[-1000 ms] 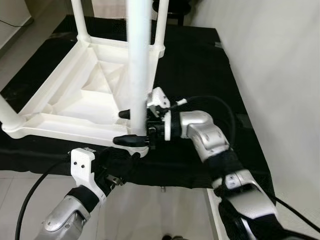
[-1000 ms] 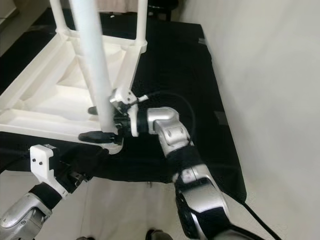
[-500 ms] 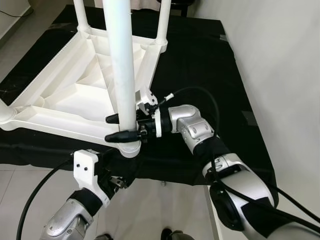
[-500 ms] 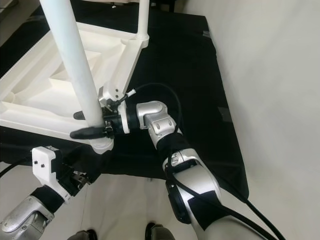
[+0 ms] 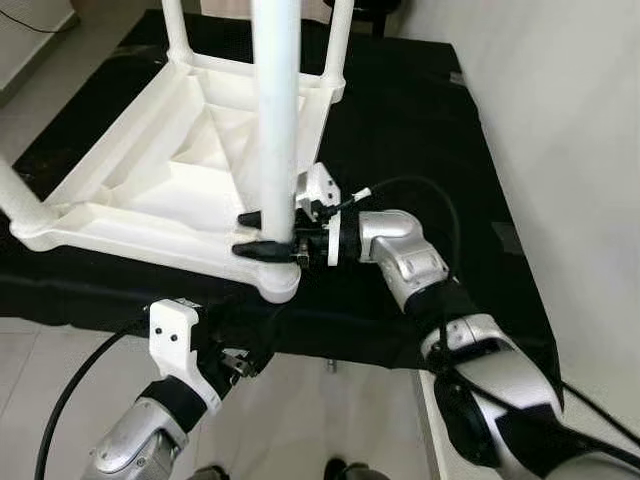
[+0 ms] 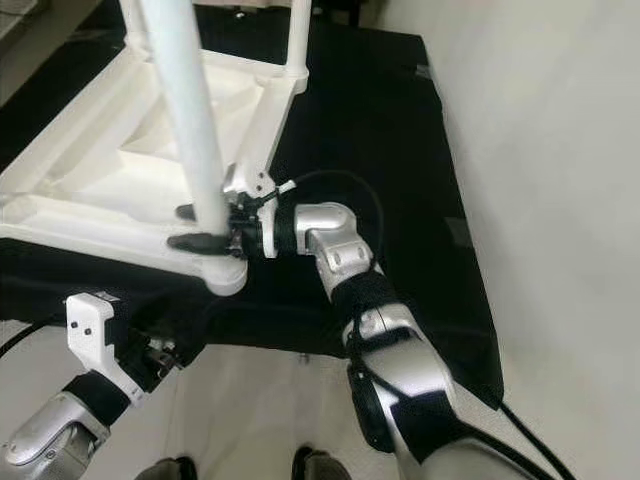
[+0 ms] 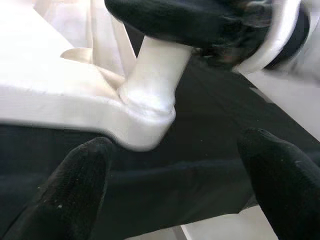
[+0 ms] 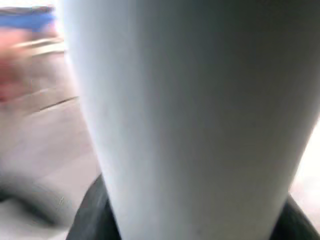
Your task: Building children table
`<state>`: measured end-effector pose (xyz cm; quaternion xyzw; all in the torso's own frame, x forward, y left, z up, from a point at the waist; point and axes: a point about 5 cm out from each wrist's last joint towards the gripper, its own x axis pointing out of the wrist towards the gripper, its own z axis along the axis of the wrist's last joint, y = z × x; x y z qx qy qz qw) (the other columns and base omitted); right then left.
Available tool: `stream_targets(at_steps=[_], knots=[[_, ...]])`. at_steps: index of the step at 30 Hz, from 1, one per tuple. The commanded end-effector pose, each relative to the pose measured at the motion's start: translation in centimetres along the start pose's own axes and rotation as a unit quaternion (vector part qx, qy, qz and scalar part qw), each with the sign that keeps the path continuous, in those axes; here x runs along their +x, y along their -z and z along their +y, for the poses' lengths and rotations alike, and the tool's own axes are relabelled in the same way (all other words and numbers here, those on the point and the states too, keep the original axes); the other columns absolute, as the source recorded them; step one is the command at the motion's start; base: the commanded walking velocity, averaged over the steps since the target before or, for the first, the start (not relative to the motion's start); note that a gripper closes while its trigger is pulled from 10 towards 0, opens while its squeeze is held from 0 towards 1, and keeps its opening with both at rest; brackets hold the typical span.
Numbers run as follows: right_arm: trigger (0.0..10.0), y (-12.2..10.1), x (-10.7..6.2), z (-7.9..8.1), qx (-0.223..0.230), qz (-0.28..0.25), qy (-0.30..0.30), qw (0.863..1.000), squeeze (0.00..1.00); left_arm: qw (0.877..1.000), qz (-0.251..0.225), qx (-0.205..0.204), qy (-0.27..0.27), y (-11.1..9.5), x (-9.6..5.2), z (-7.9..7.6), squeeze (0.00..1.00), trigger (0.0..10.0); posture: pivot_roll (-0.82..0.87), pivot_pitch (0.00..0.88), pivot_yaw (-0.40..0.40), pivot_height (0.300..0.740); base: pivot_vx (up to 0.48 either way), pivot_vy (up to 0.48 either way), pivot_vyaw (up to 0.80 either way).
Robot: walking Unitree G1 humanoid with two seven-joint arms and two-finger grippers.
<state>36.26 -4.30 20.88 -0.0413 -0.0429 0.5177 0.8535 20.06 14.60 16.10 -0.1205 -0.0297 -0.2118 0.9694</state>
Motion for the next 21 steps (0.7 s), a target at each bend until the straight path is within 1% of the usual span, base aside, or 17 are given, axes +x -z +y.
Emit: stream_targets(at_steps=[1,2,3,4,5,7,9,10,11,12,13,14,15,16,17,18,21], knots=[[0.0,4.3,-3.5,-0.8,0.049,0.114,0.220,0.968,0.00,1.000,0.004,0.000,-0.002,0.3,-0.1,0.1,0.00,10.0,0.04,0.198,-0.123,0.740,0.000,0.000,0.00],[0.0,5.5,-5.2,0.3,0.065,0.137,0.295,0.943,0.00,1.000,0.004,0.000,-0.002,0.2,-0.1,0.4,0.00,10.0,0.04,0.193,-0.116,0.740,0.000,0.000,0.00],[0.0,5.3,-6.0,0.9,0.054,0.138,0.330,0.932,0.00,1.000,0.005,0.000,-0.001,0.3,0.0,0.6,0.00,10.0,0.03,0.185,-0.107,0.740,0.000,0.000,0.00],[0.0,5.3,-6.0,0.9,0.054,0.138,0.330,0.932,0.00,1.000,0.005,0.000,-0.001,0.3,0.0,0.6,0.00,10.0,0.03,0.185,-0.107,0.740,0.000,0.000,0.00],[0.0,4.8,-5.7,1.1,0.047,0.128,0.325,0.936,0.00,1.000,0.006,0.000,0.000,0.4,0.1,0.8,0.00,10.0,0.01,0.157,-0.098,0.740,0.000,0.000,0.00],[0.0,4.2,-5.2,0.8,0.036,0.116,0.326,0.937,0.00,1.000,0.007,0.000,0.001,0.5,0.3,1.0,0.00,10.0,0.02,0.154,-0.097,0.740,0.000,0.000,0.00],[0.0,4.3,-4.8,1.0,0.037,0.115,0.317,0.941,0.00,1.000,0.007,0.001,0.001,0.5,0.5,1.1,0.00,10.0,0.03,0.150,-0.106,0.740,0.000,0.000,0.00],[0.0,4.4,-4.5,1.2,0.036,0.115,0.310,0.943,0.00,1.000,0.008,0.002,0.002,0.6,0.5,1.2,0.00,10.0,0.03,0.150,-0.106,0.740,0.000,0.000,0.00],[0.0,4.4,-3.9,1.7,0.036,0.114,0.290,0.950,0.00,1.000,0.006,0.005,-0.001,0.5,0.5,1.2,0.00,10.0,0.03,0.147,-0.113,0.740,0.000,0.000,0.00],[0.0,4.4,-3.9,1.7,0.036,0.114,0.290,0.950,0.00,1.000,0.006,0.005,-0.001,0.5,0.5,1.2,0.00,10.0,0.03,0.147,-0.113,0.740,0.000,0.000,0.00],[0.0,4.3,-3.4,2.0,0.038,0.112,0.275,0.954,0.00,1.000,0.004,0.007,-0.005,0.5,0.5,1.3,0.00,10.0,0.04,0.146,-0.117,0.740,0.000,0.000,0.00],[8.4,4.1,-3.1,2.4,0.036,0.119,0.266,0.956,0.00,1.000,0.002,0.009,-0.008,0.5,0.5,1.3,0.00,10.0,0.04,0.146,-0.117,0.740,0.000,0.000,0.00],[8.4,4.1,-3.1,2.4,0.036,0.119,0.266,0.956,0.00,1.000,0.002,0.009,-0.008,0.5,0.5,1.3,0.00,10.0,0.04,0.146,-0.117,0.740,0.000,0.000,0.00],[10.0,3.9,-2.7,2.8,0.046,0.113,0.252,0.960,0.00,1.000,0.001,0.010,-0.011,0.4,0.5,1.4,0.00,10.0,0.04,0.147,-0.118,0.740,0.000,0.000,0.00],[10.0,3.5,-2.6,3.3,0.054,0.112,0.252,0.960,0.00,1.000,0.000,0.010,-0.011,0.4,0.5,1.4,0.00,10.0,0.04,0.147,-0.118,0.740,0.000,0.000,0.00],[10.0,2.9,-2.1,3.8,0.073,0.094,0.221,0.968,1.00,1.000,-0.001,0.010,-0.011,0.4,0.5,1.4,0.00,10.0,0.04,0.150,-0.119,0.740,0.000,0.000,0.00],[10.0,2.3,-1.8,4.2,0.087,0.081,0.200,0.972,1.00,1.000,-0.002,0.010,-0.010,0.4,0.6,1.4,0.00,10.0,0.04,0.150,-0.119,0.740,0.000,0.000,0.00]])
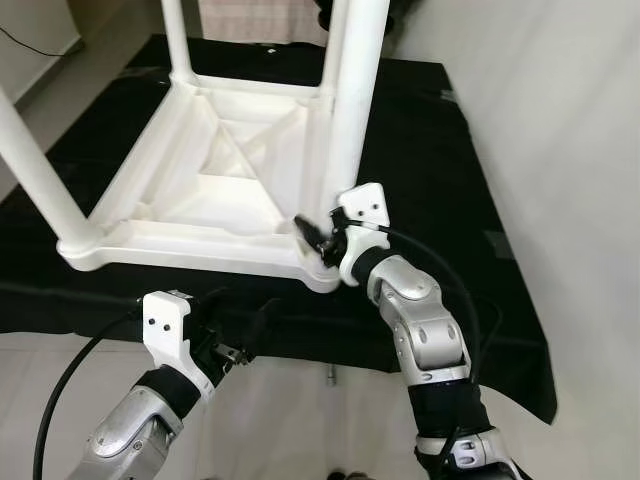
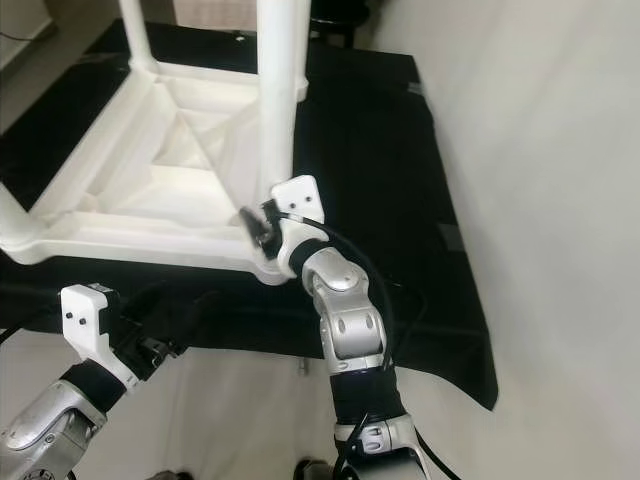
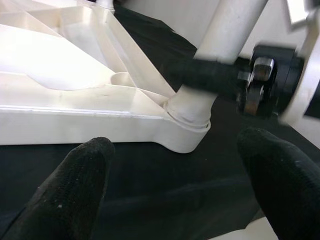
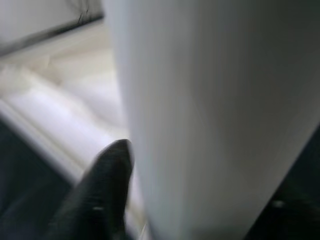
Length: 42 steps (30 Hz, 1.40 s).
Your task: Building children table
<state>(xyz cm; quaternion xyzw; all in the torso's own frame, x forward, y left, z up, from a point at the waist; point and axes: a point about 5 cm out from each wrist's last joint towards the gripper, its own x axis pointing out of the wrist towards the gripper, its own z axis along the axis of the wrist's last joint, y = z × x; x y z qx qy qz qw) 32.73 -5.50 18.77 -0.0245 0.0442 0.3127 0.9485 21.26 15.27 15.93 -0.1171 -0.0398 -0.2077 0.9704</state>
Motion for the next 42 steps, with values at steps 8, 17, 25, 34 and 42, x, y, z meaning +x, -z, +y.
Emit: stream_targets(at_steps=[8,17,25,34,42], knots=[[10.0,-2.4,1.1,2.6,-0.154,-0.064,-0.326,0.931,0.09,1.000,0.006,-0.001,-0.001,0.3,-0.1,-0.2,0.00,10.0,0.05,0.171,-0.120,0.740,0.000,0.000,0.00],[10.0,-2.6,3.0,2.4,-0.188,-0.008,-0.419,0.888,0.00,1.000,0.003,-0.003,0.001,0.1,-0.3,-0.9,0.00,10.0,0.07,0.211,-0.135,0.740,0.000,0.000,0.00],[0.0,-2.6,3.5,2.4,-0.150,-0.010,-0.472,0.868,0.00,1.000,0.003,-0.006,0.001,0.0,-0.6,-1.4,0.00,10.0,0.09,0.235,-0.142,0.740,0.000,0.000,0.00],[0.0,-2.4,2.8,-0.5,-0.134,-0.011,-0.446,0.885,0.00,1.000,0.005,-0.008,0.001,0.1,-0.5,-1.4,0.00,10.0,0.07,0.223,-0.137,0.740,0.000,0.000,0.00],[0.0,-0.7,1.1,-5.4,-0.096,0.013,-0.202,0.975,0.00,1.000,0.005,-0.007,-0.001,0.1,-0.6,-1.0,0.00,10.0,0.04,0.204,-0.143,0.740,0.000,0.000,0.00]])
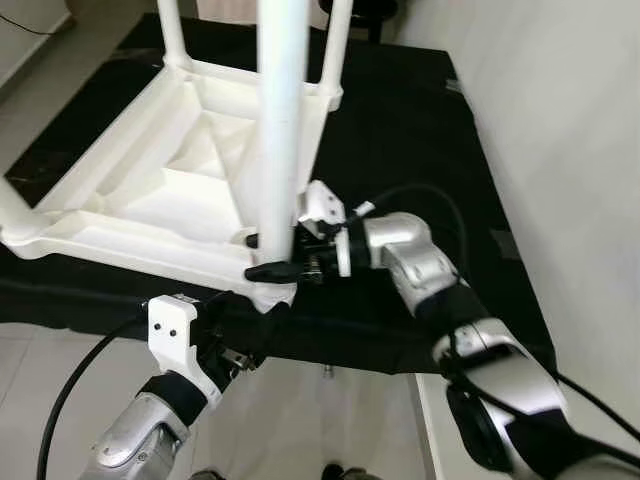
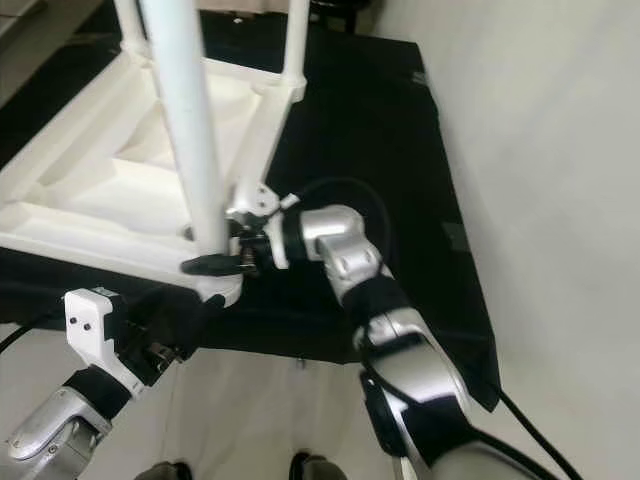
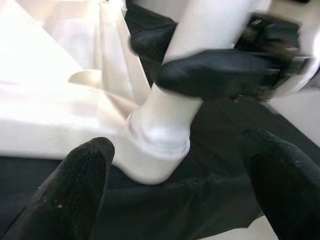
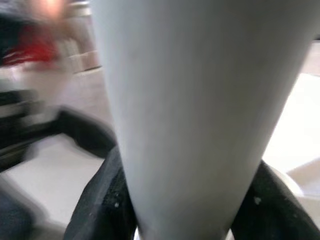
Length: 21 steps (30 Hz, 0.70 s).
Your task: Building children table
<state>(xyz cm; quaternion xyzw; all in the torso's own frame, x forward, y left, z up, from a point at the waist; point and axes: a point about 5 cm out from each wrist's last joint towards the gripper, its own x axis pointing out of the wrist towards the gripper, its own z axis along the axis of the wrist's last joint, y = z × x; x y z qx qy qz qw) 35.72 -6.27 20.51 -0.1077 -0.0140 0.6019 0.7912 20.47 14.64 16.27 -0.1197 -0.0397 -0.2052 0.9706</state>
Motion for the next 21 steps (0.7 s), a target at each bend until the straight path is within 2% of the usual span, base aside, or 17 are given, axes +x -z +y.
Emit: stream_targets(at_steps=[1,2,3,4,5,7,8,9,12,14,15,16,17,18,19,20,21], knots=[[0.0,2.6,-3.2,-2.2,0.039,0.078,0.255,0.963,0.00,1.000,0.006,-0.004,0.001,0.3,-0.3,0.1,0.00,10.0,0.03,0.196,-0.136,0.740,0.000,0.000,0.00],[0.0,2.6,-3.2,-2.2,0.039,0.078,0.255,0.963,0.00,1.000,0.006,-0.004,0.001,0.3,-0.3,0.1,0.00,10.0,0.03,0.196,-0.136,0.740,0.000,0.000,0.00],[0.0,3.6,-4.7,-2.0,0.060,0.104,0.415,0.902,0.00,1.000,0.007,-0.004,0.001,0.3,-0.3,0.3,0.00,10.0,0.02,0.194,-0.130,0.740,0.000,0.000,0.00],[0.0,3.6,-4.7,-2.0,0.060,0.104,0.415,0.902,0.00,1.000,0.007,-0.004,0.001,0.3,-0.3,0.3,0.00,10.0,0.02,0.194,-0.130,0.740,0.000,0.000,0.00],[0.0,4.7,-5.0,0.4,0.071,0.121,0.435,0.889,0.00,1.000,0.007,-0.004,0.001,0.3,-0.3,0.5,0.00,10.0,0.01,0.191,-0.100,0.740,0.000,0.000,0.00],[0.0,4.7,-5.0,0.4,0.071,0.121,0.435,0.889,0.00,1.000,0.007,-0.004,0.001,0.3,-0.3,0.5,0.00,10.0,0.01,0.191,-0.100,0.740,0.000,0.000,0.00],[0.0,4.7,-5.0,2.2,0.062,0.123,0.433,0.891,0.00,1.000,0.012,-0.004,0.004,0.5,-0.2,0.8,0.00,10.0,-0.01,0.150,-0.090,0.740,0.000,0.000,0.00],[0.0,4.5,-4.5,3.3,0.059,0.117,0.409,0.903,0.00,1.000,0.015,-0.005,0.006,0.6,0.0,0.9,0.00,10.0,0.00,0.148,-0.091,0.740,0.000,0.000,0.00],[0.0,4.5,-3.2,3.8,0.058,0.113,0.363,0.923,0.00,1.000,0.018,-0.003,0.007,0.8,0.1,1.1,0.00,10.0,0.01,0.142,-0.101,0.740,0.000,0.000,0.00],[0.0,4.6,-2.8,3.9,0.063,0.115,0.350,0.927,0.00,1.000,0.018,-0.002,0.005,0.8,0.1,1.1,0.00,10.0,0.01,0.142,-0.101,0.740,0.000,0.000,0.00],[4.1,4.5,-2.5,4.1,0.070,0.118,0.341,0.930,0.00,1.000,0.016,-0.001,0.001,0.8,0.0,1.1,0.00,10.0,0.02,0.140,-0.106,0.740,0.000,0.000,0.00],[4.1,4.5,-2.5,4.1,0.070,0.118,0.341,0.930,0.00,1.000,0.016,-0.001,0.001,0.8,0.0,1.1,0.00,10.0,0.02,0.140,-0.106,0.740,0.000,0.000,0.00],[10.0,4.3,-2.0,4.5,0.083,0.121,0.335,0.931,0.00,1.000,0.014,0.000,-0.002,0.8,0.0,1.1,0.00,10.0,0.02,0.142,-0.109,0.740,0.000,0.000,0.00],[10.0,3.9,-1.4,4.8,0.089,0.121,0.317,0.937,0.00,1.000,0.013,0.000,-0.003,0.8,0.0,1.1,0.00,10.0,0.02,0.144,-0.110,0.740,0.000,0.000,0.00],[10.0,3.4,-1.0,5.3,0.099,0.116,0.301,0.941,0.15,1.000,0.012,0.000,-0.003,0.7,0.0,1.1,0.00,10.0,0.02,0.147,-0.111,0.740,0.000,0.000,0.00],[10.0,3.4,-1.0,5.3,0.099,0.116,0.301,0.941,0.15,1.000,0.012,0.000,-0.003,0.7,0.0,1.1,0.00,10.0,0.02,0.147,-0.111,0.740,0.000,0.000,0.00],[10.0,2.9,-0.7,5.6,0.106,0.109,0.286,0.946,0.93,1.000,0.012,0.000,-0.002,0.7,0.0,1.1,0.00,10.0,0.02,0.149,-0.112,0.740,0.000,0.000,0.00]])
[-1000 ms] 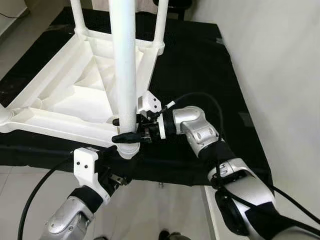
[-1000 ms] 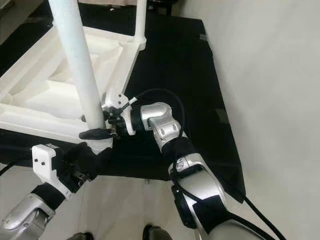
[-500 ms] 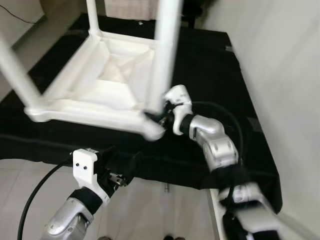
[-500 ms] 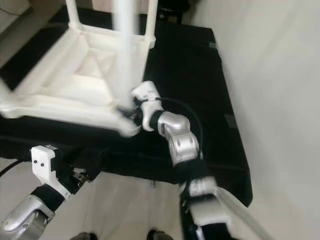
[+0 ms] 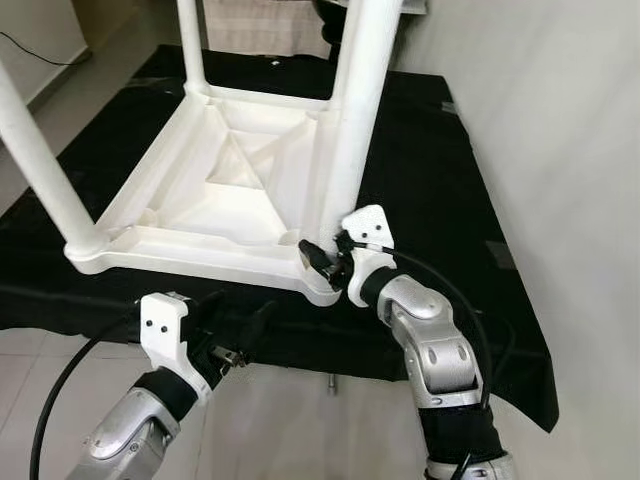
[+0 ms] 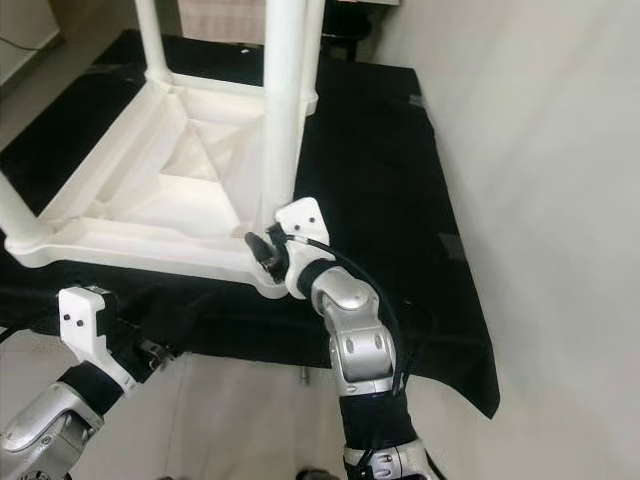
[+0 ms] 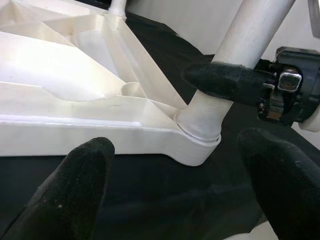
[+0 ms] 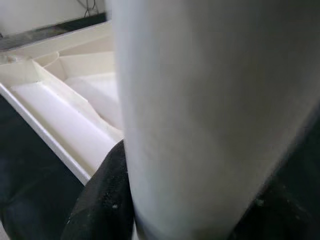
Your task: Building children table
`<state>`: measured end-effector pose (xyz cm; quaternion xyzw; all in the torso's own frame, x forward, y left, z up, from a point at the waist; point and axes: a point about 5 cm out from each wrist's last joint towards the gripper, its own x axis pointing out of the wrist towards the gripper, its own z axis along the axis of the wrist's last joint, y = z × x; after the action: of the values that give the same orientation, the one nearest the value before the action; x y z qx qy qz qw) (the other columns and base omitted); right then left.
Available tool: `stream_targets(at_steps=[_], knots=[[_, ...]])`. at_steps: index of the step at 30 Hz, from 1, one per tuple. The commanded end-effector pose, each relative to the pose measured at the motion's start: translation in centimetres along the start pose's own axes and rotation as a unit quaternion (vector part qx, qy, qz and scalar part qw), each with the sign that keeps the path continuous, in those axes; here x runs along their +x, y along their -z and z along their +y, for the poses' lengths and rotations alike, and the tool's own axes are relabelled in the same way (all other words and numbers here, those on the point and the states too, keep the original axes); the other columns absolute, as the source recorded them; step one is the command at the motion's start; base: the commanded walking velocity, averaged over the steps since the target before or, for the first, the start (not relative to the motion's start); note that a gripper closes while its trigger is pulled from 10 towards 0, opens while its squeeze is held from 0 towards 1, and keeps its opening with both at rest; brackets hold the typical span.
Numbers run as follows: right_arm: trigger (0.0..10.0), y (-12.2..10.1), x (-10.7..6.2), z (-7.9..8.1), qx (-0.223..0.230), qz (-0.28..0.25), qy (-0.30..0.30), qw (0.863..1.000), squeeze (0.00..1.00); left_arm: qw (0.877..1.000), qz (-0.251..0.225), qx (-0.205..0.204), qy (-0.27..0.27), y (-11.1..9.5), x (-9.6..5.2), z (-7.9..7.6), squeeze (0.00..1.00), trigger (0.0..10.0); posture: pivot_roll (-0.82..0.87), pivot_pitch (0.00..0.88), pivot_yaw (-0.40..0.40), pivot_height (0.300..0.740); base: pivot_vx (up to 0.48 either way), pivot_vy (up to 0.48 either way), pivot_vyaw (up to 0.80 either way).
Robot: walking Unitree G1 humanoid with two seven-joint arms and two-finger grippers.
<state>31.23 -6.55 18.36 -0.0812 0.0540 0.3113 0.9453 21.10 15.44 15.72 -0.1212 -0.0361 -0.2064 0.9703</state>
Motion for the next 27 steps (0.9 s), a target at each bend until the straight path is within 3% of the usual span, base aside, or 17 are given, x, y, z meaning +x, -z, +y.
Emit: stream_targets(at_steps=[1,2,3,4,5,7,8,9,10,11,12,13,15,17,27], knots=[[10.0,1.6,0.1,1.0,0.015,0.047,-0.028,0.998,0.93,1.000,0.008,0.002,-0.002,0.4,-0.2,0.0,0.00,10.0,0.02,0.149,-0.112,0.740,0.000,0.000,0.00],[10.0,1.1,0.3,1.3,0.016,0.037,-0.061,0.997,1.00,1.000,0.008,0.001,-0.001,0.4,-0.2,0.0,0.00,10.0,0.02,0.153,-0.112,0.740,0.000,0.000,0.00],[10.0,0.5,0.5,1.8,0.020,0.025,-0.102,0.994,1.00,1.000,0.008,0.000,0.000,0.4,-0.2,0.0,0.00,10.0,0.02,0.153,-0.112,0.740,0.000,0.000,0.00],[10.0,-0.3,0.4,2.7,-0.008,0.001,-0.181,0.983,1.00,1.000,0.008,0.000,0.001,0.4,-0.1,-0.1,0.00,10.0,0.02,0.158,-0.112,0.740,0.000,0.000,0.00],[10.0,-0.3,0.4,2.7,-0.008,0.001,-0.181,0.983,1.00,1.000,0.008,0.000,0.001,0.4,-0.1,-0.1,0.00,10.0,0.02,0.158,-0.112,0.740,0.000,0.000,0.00],[10.0,-1.0,0.2,3.9,-0.043,-0.024,-0.281,0.958,1.00,1.000,0.008,-0.001,0.002,0.3,-0.1,-0.2,0.00,10.0,0.02,0.165,-0.117,0.740,0.000,0.000,0.00],[10.0,-1.1,0.3,4.1,-0.074,-0.032,-0.331,0.940,0.34,1.000,0.007,-0.002,0.003,0.3,0.0,-0.3,0.00,10.0,0.03,0.171,-0.120,0.740,0.000,0.000,0.00],[10.0,-1.1,0.3,4.1,-0.074,-0.032,-0.331,0.940,0.34,1.000,0.007,-0.002,0.003,0.3,0.0,-0.3,0.00,10.0,0.03,0.171,-0.120,0.740,0.000,0.000,0.00],[10.0,-1.0,0.4,4.1,-0.092,-0.030,-0.365,0.926,0.00,1.000,0.007,-0.002,0.004,0.3,0.0,-0.4,0.00,10.0,0.03,0.175,-0.121,0.740,0.000,0.000,0.00],[10.0,-1.0,0.4,4.1,-0.092,-0.030,-0.365,0.926,0.00,1.000,0.007,-0.002,0.004,0.3,0.0,-0.4,0.00,10.0,0.03,0.175,-0.121,0.740,0.000,0.000,0.00],[10.0,-1.0,0.7,3.9,-0.115,-0.025,-0.394,0.911,0.00,1.000,0.006,-0.003,0.004,0.2,0.0,-0.5,0.00,10.0,0.04,0.179,-0.126,0.740,0.000,0.000,0.00],[10.0,-1.0,0.7,3.9,-0.115,-0.025,-0.394,0.911,0.00,1.000,0.006,-0.003,0.004,0.2,0.0,-0.5,0.00,10.0,0.04,0.179,-0.126,0.740,0.000,0.000,0.00],[10.0,-1.3,1.4,3.6,-0.133,-0.017,-0.425,0.895,0.00,1.000,0.004,-0.003,0.004,0.2,-0.1,-0.7,0.00,10.0,0.05,0.191,-0.131,0.740,0.000,0.000,0.00],[10.0,-1.5,1.6,3.6,-0.141,-0.017,-0.431,0.891,0.00,1.000,0.003,-0.003,0.004,0.2,-0.1,-0.7,0.00,10.0,0.05,0.191,-0.131,0.740,0.000,0.000,0.00],[10.0,-2.9,4.3,3.6,-0.125,-0.029,-0.421,0.898,0.00,1.000,0.002,-0.005,0.005,0.0,-0.2,-1.1,0.00,10.0,0.06,0.208,-0.137,0.740,0.000,0.000,0.00]])
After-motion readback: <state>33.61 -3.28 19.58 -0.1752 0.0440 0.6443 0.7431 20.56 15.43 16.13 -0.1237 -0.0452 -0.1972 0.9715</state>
